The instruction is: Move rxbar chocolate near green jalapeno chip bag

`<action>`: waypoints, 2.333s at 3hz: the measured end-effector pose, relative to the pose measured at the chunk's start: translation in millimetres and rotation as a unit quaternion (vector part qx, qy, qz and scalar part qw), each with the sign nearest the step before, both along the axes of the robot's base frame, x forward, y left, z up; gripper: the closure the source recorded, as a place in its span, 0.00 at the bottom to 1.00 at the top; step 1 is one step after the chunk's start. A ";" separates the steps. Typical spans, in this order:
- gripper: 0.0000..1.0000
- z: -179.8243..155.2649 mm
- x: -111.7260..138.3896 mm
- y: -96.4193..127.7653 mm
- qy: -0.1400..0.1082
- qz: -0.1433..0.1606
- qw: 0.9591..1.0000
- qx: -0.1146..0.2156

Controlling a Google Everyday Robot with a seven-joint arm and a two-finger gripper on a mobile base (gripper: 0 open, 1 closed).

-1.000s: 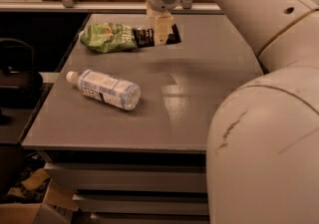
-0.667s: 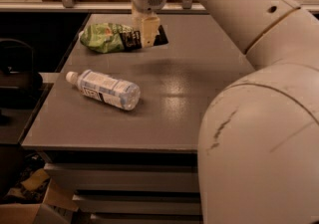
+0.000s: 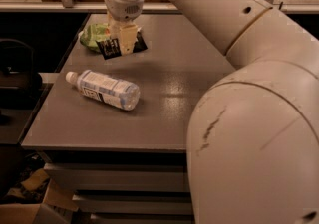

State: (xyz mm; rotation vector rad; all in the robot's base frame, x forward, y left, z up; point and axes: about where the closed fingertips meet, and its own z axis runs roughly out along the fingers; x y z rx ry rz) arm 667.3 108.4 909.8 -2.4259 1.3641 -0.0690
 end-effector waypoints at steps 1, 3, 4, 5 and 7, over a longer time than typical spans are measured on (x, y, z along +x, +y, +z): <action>1.00 -12.7 7.8 15.3 0.007 0.012 1.000 -0.002; 0.82 -27.3 38.7 18.4 0.006 -0.001 1.000 -0.011; 0.58 -30.0 52.0 11.6 0.002 -0.014 1.000 -0.016; 0.35 -28.7 58.7 3.3 -0.002 -0.024 1.000 -0.018; 0.00 -19.7 63.4 -10.5 -0.008 -0.026 0.999 -0.026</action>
Offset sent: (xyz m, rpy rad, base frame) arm 0.0410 0.0214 -0.0264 -0.0263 0.0224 0.0108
